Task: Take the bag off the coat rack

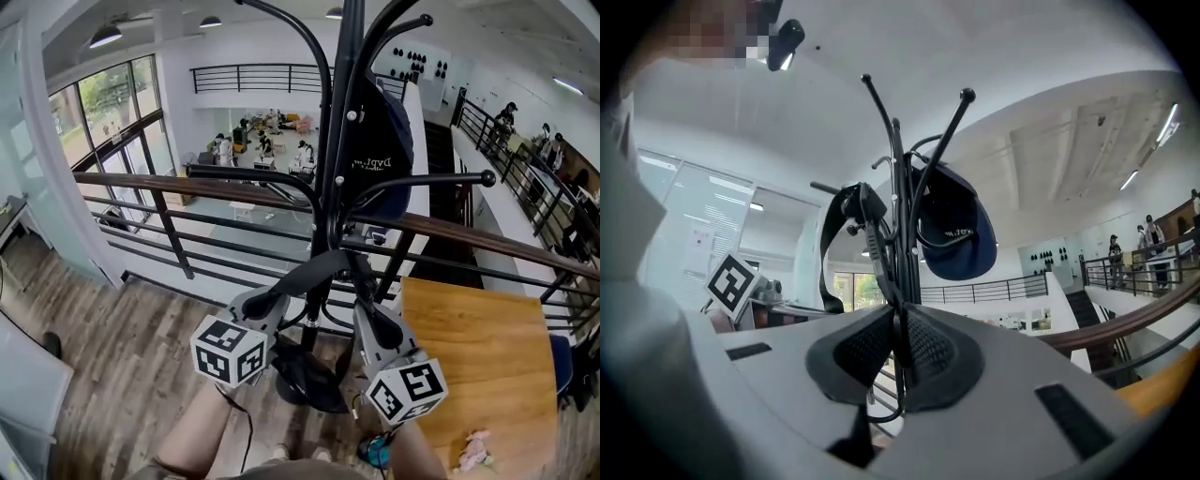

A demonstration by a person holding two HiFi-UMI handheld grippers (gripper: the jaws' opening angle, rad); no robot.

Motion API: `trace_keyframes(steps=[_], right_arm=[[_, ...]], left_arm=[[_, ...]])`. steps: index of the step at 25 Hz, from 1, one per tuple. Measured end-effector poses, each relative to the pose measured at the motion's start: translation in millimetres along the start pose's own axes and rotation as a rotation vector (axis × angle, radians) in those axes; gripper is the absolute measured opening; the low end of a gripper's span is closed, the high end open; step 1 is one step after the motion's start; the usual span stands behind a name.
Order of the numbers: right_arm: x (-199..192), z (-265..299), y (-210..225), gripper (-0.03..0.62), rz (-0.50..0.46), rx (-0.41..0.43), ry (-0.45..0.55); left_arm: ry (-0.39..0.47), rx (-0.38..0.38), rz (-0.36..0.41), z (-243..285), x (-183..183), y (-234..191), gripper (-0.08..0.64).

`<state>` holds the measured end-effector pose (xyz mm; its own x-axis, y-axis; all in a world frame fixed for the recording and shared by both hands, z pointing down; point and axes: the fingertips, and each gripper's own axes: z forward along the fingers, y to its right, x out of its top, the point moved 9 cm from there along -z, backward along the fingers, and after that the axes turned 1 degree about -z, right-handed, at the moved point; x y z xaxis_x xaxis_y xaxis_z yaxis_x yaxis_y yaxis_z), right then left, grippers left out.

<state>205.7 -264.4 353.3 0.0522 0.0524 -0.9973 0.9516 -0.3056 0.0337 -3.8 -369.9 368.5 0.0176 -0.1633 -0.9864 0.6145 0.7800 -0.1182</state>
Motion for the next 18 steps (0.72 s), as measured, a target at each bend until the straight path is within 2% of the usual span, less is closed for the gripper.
trace_keyframes(steps=[5, 10, 14, 18], right_arm=[[33.7, -6.7, -13.9, 0.044, -0.032, 0.089, 0.057], [56.1, -6.5, -44.1, 0.044, -0.106, 0.213, 0.096], [63.8, -1.2, -63.3, 0.044, -0.09, 0.303, 0.122], [61.7, 8.2, -80.1, 0.044, -0.063, 0.388, 0.134]], left_arm=[[0.1, 0.044, 0.008, -29.9, 35.4, 6.2, 0.02], [0.19, 0.126, 0.011, -73.5, 62.9, 3.4, 0.02], [0.24, 0.199, 0.032, -110.5, 75.9, 4.1, 0.019], [0.245, 0.301, 0.055, -152.6, 74.9, 4.4, 0.018]])
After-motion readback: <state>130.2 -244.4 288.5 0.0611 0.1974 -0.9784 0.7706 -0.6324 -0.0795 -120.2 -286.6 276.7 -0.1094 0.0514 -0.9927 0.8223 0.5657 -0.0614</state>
